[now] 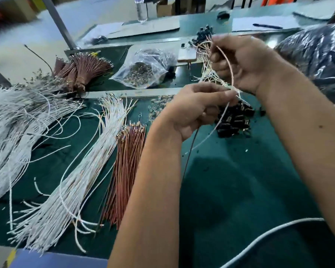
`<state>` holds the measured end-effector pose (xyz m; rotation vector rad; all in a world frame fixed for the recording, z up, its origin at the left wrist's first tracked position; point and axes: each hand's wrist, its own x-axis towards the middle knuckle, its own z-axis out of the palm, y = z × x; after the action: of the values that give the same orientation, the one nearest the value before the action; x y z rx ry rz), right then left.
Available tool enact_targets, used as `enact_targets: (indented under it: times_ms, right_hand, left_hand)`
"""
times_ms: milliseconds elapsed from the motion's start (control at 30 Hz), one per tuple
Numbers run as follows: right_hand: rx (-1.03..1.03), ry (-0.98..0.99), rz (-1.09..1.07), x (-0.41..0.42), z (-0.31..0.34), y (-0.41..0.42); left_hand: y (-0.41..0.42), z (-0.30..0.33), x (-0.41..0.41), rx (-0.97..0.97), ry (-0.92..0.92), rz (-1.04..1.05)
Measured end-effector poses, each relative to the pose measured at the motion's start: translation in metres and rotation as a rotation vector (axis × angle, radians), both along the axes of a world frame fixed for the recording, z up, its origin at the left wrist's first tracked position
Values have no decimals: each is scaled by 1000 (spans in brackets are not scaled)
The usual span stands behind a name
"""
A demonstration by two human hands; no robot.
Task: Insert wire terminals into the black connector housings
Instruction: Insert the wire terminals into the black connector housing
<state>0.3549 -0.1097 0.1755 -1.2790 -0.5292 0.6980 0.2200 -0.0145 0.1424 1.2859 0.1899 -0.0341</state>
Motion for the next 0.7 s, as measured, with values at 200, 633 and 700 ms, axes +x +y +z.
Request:
enact_targets:
  times_ms: [200,633,700]
  right_hand:
    - [-431,-150,-272,-9,-48,-29]
    - [-146,-110,-111,-50,-90,-60]
    - [-17,-63,-196,-46,-91,-63]
  left_hand:
    - [-10,-20,25,-148,87,317]
    - [-7,-44,25,-209,73,437]
    - [0,-51,17,-60,60,365]
